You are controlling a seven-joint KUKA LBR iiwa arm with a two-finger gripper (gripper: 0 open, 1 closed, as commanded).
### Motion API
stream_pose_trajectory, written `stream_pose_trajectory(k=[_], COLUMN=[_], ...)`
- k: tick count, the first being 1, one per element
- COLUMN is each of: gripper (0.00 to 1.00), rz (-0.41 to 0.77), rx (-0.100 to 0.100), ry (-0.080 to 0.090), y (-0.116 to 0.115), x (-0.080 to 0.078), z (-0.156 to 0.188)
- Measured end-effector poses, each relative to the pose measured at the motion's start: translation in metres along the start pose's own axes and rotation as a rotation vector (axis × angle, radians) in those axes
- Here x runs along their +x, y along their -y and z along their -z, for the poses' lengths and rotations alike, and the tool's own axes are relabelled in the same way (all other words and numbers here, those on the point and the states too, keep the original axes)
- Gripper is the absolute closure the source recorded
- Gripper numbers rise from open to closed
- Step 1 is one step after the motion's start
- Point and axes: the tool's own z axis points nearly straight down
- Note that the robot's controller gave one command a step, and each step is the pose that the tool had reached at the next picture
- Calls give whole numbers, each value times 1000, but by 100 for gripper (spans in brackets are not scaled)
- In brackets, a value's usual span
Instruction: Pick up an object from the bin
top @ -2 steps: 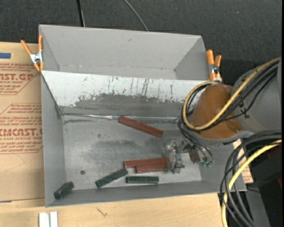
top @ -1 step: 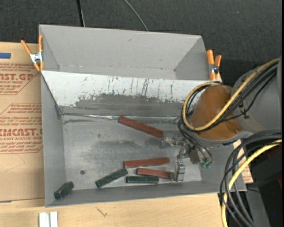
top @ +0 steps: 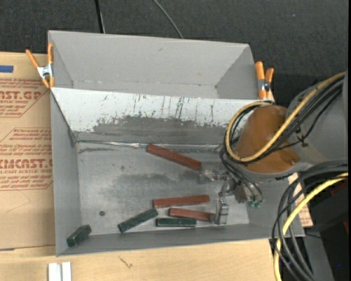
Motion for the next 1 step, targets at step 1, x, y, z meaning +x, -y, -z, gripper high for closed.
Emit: stream_pose_trajectory(k=[1], gripper=[100], rz=[235], rx=[1], ry=[0], y=[-55], x=[12], z=[3])
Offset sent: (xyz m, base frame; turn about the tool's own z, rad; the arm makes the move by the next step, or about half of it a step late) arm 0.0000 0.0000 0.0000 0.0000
